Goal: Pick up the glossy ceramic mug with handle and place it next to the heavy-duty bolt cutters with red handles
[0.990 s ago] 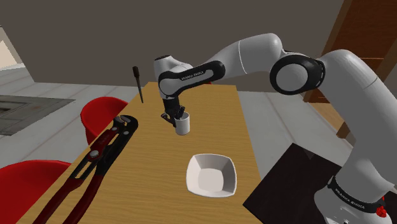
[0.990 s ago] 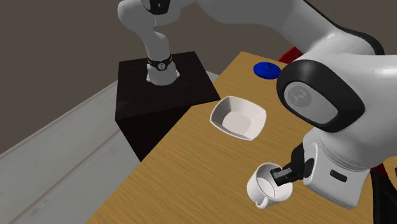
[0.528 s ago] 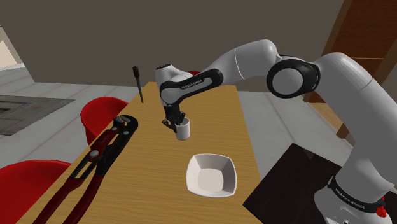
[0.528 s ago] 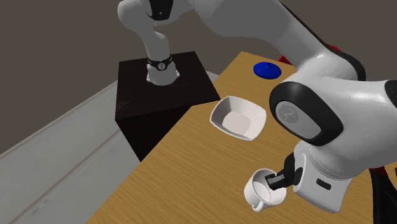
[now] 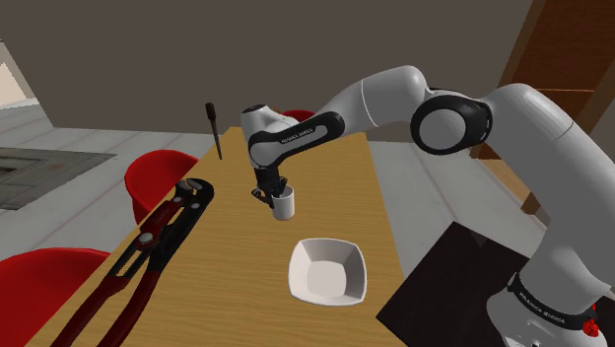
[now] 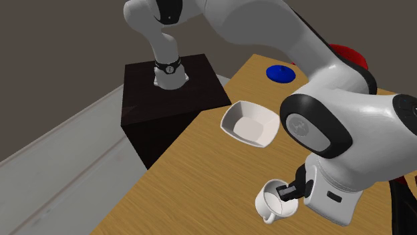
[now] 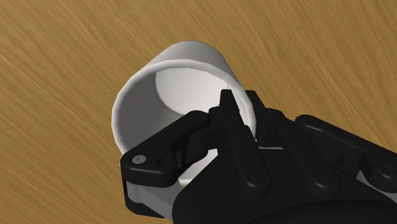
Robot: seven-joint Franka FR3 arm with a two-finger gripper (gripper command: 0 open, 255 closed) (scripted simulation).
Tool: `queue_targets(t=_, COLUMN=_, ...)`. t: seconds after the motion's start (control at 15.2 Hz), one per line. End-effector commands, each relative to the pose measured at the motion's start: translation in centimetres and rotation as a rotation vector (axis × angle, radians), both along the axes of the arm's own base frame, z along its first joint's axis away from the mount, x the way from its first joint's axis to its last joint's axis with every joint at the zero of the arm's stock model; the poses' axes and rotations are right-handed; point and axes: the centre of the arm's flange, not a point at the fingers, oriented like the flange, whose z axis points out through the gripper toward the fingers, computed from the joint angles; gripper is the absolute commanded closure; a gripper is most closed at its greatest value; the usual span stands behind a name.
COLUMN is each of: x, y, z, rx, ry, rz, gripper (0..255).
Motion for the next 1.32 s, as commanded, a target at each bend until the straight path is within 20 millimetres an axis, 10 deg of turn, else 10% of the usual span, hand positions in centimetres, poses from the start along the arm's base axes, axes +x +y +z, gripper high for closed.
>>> queue_targets(t=0.0, x=0.0, y=0.0, z=0.0, rx=0.000, ry=0.000, rz=0.000, gripper=255)
queue_targets(t=0.07, x=0.0, y=0.0, z=0.0, rx=0.000, ry=0.000, rz=0.000, gripper=255)
queue_targets(t=0.13, x=0.0, y=0.0, z=0.0, rx=0.000, ry=0.000, rz=0.000, gripper=0)
queue_targets(t=0.46, x=0.0, y=0.0, z=0.0, rx=0.000, ry=0.000, rz=0.000, gripper=0)
queue_targets(t=0.73, x=0.4, y=0.3, z=5.0, rx=0.000, ry=0.000, rz=0.000, gripper=0)
queue_targets(t=1.25, x=0.4, y=0.3, z=5.0, rx=0.000, ry=0.000, rz=0.000, gripper=0)
